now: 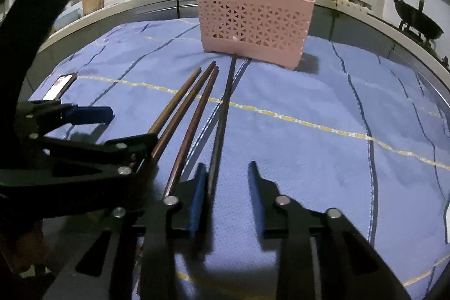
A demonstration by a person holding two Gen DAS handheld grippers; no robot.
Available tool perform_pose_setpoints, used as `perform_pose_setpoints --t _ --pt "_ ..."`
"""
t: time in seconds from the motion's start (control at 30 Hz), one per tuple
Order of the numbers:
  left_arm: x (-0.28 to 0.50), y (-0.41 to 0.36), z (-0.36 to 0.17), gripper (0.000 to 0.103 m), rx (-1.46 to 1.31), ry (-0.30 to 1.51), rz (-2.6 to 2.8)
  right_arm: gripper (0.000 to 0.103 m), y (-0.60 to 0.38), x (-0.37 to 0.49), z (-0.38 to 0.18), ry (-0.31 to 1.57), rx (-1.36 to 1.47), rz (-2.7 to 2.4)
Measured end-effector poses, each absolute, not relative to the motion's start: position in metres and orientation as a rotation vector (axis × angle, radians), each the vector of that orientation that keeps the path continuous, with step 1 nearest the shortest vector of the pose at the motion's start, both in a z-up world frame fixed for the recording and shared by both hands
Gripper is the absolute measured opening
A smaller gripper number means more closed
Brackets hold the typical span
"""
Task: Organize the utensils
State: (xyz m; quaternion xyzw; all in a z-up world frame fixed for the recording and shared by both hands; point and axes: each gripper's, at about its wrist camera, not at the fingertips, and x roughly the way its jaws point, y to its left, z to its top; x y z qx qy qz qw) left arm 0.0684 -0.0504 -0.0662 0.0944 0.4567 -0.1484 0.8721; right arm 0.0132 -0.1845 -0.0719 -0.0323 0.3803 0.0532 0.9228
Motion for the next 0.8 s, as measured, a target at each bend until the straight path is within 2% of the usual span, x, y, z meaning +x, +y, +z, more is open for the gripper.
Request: perform_pose_setpoints --t 0.07,0.2,0.27,0.33,0.37,0.4,0.43,0.6,0.8 --pt "0.07 -0.049 -0.066 0.074 0.197 0.953 -0.308 0.01 -0.19 0.013 -0.073 0.78 -0.079 0.076" --pt "0.067 -0.044 -0.067 0.071 0.21 0.934 -0.322 0.007 -0.211 0.008 -0.073 0.796 -0.04 0.042" --pt "0.064 -0.04 -0.066 0.062 0.21 0.923 -0.328 0.007 -0.218 0.003 -0.073 0.808 -0.023 0.035" --pt "0.063 -0.034 -0.064 0.039 0.205 0.921 -0.337 0.007 -0.224 -0.007 -0.074 0.826 -0.004 0.043" --pt "0.062 -0.031 -0.063 0.033 0.199 0.922 -0.345 0.007 -0.226 -0.013 -0.074 0.835 0.002 0.05" --pt "0.061 -0.027 -0.062 0.022 0.188 0.925 -0.361 0.007 -0.228 -0.02 -0.074 0.848 0.003 0.063" --pt "0.06 -0.023 -0.062 0.017 0.172 0.931 -0.382 0.007 -0.229 -0.026 -0.074 0.858 0.004 0.075" --pt "0.06 -0.014 -0.062 0.016 0.137 0.953 -0.423 0.007 -0.233 -0.046 -0.074 0.907 0.025 0.131" --pt "0.071 -0.009 -0.062 0.017 0.075 0.995 -0.468 0.008 -0.244 -0.029 -0.071 0.947 0.115 0.162"
